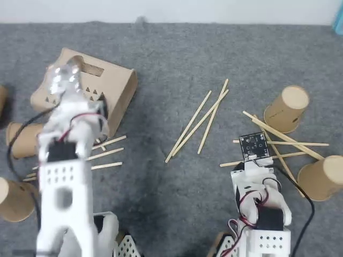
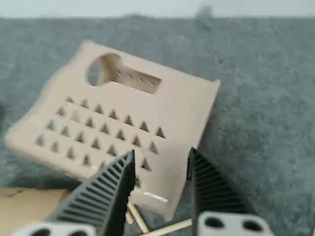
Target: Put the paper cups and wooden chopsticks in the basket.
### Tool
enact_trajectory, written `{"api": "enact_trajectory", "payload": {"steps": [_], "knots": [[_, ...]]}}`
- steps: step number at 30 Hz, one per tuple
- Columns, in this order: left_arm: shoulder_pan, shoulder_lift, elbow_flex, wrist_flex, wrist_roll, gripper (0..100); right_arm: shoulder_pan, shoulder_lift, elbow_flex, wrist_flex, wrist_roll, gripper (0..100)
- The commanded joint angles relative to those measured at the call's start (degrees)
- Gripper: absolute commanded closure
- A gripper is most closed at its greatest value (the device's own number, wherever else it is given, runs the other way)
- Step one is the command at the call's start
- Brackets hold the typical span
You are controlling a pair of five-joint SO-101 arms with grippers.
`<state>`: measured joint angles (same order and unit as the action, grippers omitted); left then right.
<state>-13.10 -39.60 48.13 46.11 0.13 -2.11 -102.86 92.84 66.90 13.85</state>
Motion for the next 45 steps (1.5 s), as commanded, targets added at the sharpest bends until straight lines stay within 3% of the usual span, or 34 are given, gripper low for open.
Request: {"api": "enact_trajectory", "payload": {"steps": [1, 9, 17, 23, 30, 45], "knots": [[4.75, 7.82, -4.79, -5.27, -5.36, 80, 0.66, -1.1, 0.09, -0.66, 0.79, 99.2], [6.42, 20.92, -2.33, -23.65, -12.84, 75, 0.66, -1.1, 0.53, -1.36, 0.79, 99.2], [3.87, 37.89, -3.56, -41.58, -13.27, 75, 0.57, -1.1, 0.7, -1.89, 0.79, 99.2], [2.64, 45.89, -8.22, -42.11, -12.92, 77, 0.57, -1.1, 1.23, -3.12, 0.79, 99.2], [7.3, 45.19, -7.69, -41.76, -13.27, 100, 0.48, -1.1, 1.32, -3.12, 0.79, 99.2], [9.32, 30.95, -0.66, -41.58, -13.27, 99, 0.48, -1.1, 1.49, -3.82, 0.79, 99.2]]}}
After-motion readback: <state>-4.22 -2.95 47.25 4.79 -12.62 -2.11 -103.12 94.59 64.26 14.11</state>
